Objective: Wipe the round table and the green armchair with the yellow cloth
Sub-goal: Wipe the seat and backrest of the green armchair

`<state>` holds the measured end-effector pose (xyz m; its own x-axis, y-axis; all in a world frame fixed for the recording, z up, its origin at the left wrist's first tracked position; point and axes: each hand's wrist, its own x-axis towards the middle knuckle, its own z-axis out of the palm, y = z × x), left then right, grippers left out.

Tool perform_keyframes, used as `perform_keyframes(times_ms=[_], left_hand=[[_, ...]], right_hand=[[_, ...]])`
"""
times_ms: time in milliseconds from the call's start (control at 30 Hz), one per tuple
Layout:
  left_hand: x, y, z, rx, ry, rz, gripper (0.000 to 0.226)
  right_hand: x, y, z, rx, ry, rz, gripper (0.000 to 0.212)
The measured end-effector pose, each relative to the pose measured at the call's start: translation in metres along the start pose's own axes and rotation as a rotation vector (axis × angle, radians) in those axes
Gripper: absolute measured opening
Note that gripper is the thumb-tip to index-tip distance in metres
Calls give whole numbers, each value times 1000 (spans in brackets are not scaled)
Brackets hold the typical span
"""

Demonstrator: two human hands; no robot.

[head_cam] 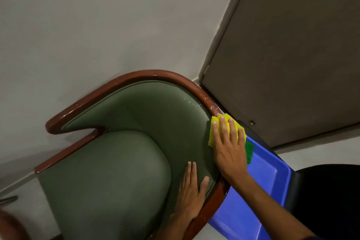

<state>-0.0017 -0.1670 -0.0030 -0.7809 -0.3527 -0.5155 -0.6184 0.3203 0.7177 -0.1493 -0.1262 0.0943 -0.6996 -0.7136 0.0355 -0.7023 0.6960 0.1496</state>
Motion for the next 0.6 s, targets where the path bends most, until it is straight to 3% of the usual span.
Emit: perform_keyframes(times_ms=[100,200,467,600], left_hand=[[1,-4,0,-31,-18,3,74],[0,-2,-3,-46,-31,20,75],[1,4,-5,-64,-68,-11,77],[5,-1,-1,-91,-49,0,89]], right_hand=[[23,1,-1,2,-89,29,78],[58,-3,-5,-23,-70,-8,74],[148,-27,-7,-228,-42,-208,66],[188,-32,-11,-270,-61,-433,65]])
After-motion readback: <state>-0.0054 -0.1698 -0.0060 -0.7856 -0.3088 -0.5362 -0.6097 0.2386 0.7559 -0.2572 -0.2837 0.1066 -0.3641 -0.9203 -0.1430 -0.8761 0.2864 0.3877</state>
